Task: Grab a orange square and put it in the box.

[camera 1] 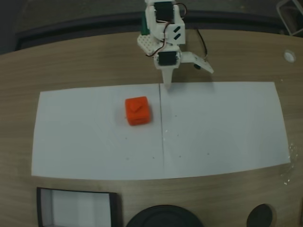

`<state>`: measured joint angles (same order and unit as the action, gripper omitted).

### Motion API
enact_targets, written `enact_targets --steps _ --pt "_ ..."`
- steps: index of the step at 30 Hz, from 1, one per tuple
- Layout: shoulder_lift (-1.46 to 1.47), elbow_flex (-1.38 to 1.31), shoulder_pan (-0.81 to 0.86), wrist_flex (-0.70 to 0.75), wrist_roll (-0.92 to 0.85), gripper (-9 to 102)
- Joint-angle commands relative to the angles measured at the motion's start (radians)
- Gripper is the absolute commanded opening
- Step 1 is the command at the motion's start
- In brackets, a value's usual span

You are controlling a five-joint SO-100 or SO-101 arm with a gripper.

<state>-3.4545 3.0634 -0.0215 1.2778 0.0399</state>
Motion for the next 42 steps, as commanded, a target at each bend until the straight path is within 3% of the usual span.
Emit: enact_targets --steps 1,42 --pt "-0.02 -0.063 -0.005 0.015 0.005 0" --pt "-0.02 -0.063 -0.005 -0.031 0.005 0"
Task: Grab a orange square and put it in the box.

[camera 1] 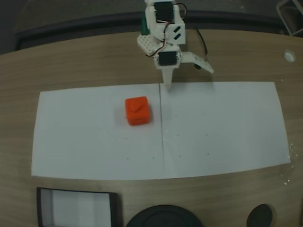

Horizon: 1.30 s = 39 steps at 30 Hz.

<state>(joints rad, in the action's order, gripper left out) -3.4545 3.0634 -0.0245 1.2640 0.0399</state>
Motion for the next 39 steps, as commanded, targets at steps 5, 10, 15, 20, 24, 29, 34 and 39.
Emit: enact_targets --steps 5,10,15,20,24,29,34,39 --pt "-0.02 -0.115 0.034 -0.043 -0.069 12" --pt "-0.005 -0.213 0.133 -0.08 -0.213 26" --pt "0.023 -0.356 0.213 -0.069 -0.218 27" --pt "0.279 -0.483 0.265 -0.017 -0.299 35" --pt "0.588 -0.635 0.275 -0.008 -0.296 39" --pt "0.939 -0.822 0.276 -0.005 -0.262 39" --pt "1.229 -0.911 0.314 -0.006 -0.261 39" --pt "1.433 -0.966 0.371 -0.009 -0.272 39"
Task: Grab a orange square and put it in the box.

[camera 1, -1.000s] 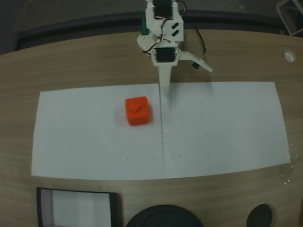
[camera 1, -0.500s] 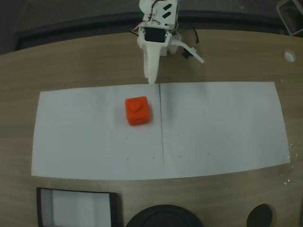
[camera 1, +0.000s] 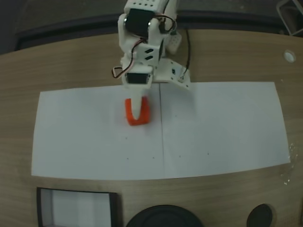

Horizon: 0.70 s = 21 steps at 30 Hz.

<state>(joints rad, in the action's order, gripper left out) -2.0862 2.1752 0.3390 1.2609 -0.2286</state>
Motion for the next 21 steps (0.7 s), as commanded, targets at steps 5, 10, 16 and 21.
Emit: enact_targets --steps 5,10,16,21 --pt "0.189 -0.114 0.012 -0.011 -0.003 39" --pt "0.261 -0.137 0.005 -0.018 -0.003 39" --pt "0.324 -0.144 0.005 -0.048 -0.028 23" --pt "0.35 -0.146 -0.002 -0.112 -0.025 4"
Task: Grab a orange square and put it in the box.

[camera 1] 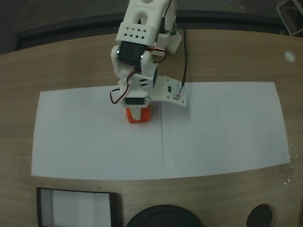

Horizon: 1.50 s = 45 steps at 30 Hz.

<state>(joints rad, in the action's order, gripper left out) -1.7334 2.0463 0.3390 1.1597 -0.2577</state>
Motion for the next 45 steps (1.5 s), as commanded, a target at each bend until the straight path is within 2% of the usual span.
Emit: enact_targets --steps 1,12,15,20,24,37,45 --pt "-0.011 -0.021 -0.003 -0.026 0.009 4" --pt "-0.124 -0.649 -0.026 -0.069 0.064 5" --pt "-0.08 -0.785 -0.04 -0.153 0.064 5" --pt "0.104 -0.884 -0.028 -0.377 0.064 5" --pt "0.281 -0.989 -0.026 -0.457 0.066 5" --pt "0.922 -1.617 0.1 -0.488 0.161 5" --pt "1.066 -1.786 0.118 -0.443 0.167 5"
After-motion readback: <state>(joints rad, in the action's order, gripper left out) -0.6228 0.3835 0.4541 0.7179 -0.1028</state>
